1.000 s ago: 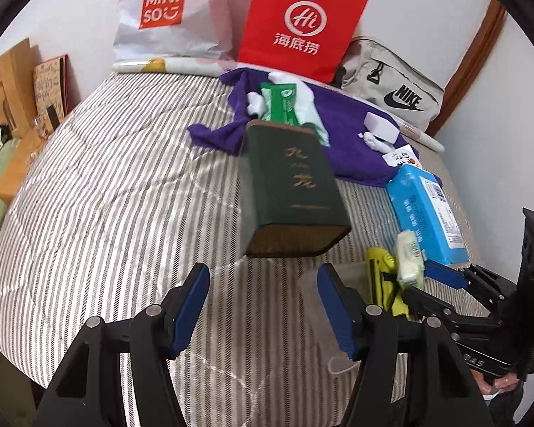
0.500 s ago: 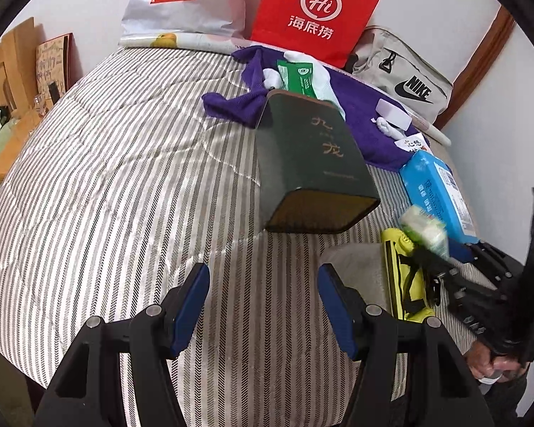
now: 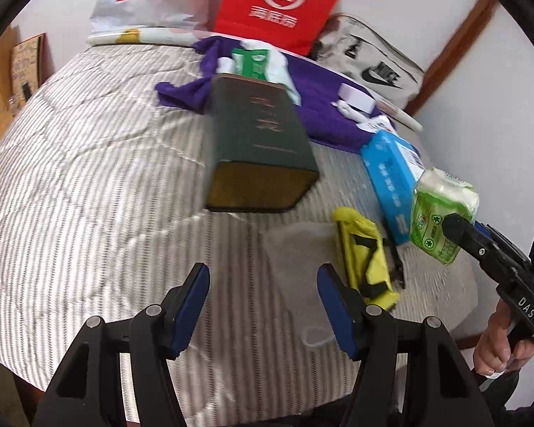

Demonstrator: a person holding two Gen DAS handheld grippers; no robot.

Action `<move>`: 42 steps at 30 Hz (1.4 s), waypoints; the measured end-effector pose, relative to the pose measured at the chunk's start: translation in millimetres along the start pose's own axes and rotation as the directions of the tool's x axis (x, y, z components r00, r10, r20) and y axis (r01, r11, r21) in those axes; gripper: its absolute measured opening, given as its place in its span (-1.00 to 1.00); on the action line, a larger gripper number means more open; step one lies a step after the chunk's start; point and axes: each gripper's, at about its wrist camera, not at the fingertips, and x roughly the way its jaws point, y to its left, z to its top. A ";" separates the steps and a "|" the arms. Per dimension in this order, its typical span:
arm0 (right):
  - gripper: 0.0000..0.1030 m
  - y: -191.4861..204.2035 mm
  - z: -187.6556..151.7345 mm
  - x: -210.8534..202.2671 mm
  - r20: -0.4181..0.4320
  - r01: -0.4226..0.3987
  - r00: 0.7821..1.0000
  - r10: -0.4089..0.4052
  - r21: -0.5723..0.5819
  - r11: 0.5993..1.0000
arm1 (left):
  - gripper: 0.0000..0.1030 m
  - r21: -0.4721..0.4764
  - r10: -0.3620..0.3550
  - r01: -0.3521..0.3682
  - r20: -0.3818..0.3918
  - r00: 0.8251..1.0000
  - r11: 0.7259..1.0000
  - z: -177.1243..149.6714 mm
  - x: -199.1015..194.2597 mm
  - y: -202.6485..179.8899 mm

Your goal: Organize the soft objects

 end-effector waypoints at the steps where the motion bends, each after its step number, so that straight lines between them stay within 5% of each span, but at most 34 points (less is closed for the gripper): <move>1: -0.47 -3.1 -2.4 -5.5 0.003 -0.007 1.000 0.007 0.013 1.000 | 0.18 0.014 -0.005 0.005 -0.003 1.000 1.000 -0.9 0.7 -5.6; 9: -0.47 -23.4 -29.9 -29.6 -0.005 0.003 1.000 -0.003 0.059 0.998 | 0.18 0.102 -0.065 0.068 -0.033 0.997 0.992 -3.0 15.6 -51.5; 22: -0.47 -71.4 -69.2 -32.9 -0.107 0.122 0.988 -0.110 0.116 0.986 | 0.24 0.182 0.015 0.010 -0.135 0.991 0.983 -5.6 69.6 -99.1; 26: -0.46 -79.2 -72.2 -23.6 -0.120 0.141 0.985 -0.126 0.121 0.983 | 0.47 0.200 0.031 -0.002 -0.143 0.989 0.980 -7.1 75.8 -106.0; 33: -0.46 -94.1 -68.9 -14.8 -0.099 0.100 0.992 -0.083 0.176 0.979 | 0.68 0.303 0.129 -0.088 -0.118 0.985 0.949 -12.0 85.6 -126.5; 37: -0.38 -96.2 -69.0 -8.2 -0.107 0.092 0.991 -0.075 0.174 0.980 | 0.83 0.411 0.236 -0.189 -0.065 0.970 0.892 -22.0 94.2 -142.9; 42: -0.33 -99.3 -70.5 1.7 -0.129 0.123 0.986 -0.103 0.159 0.980 | 0.72 0.337 0.194 -0.165 -0.053 0.980 0.927 -17.0 88.1 -133.4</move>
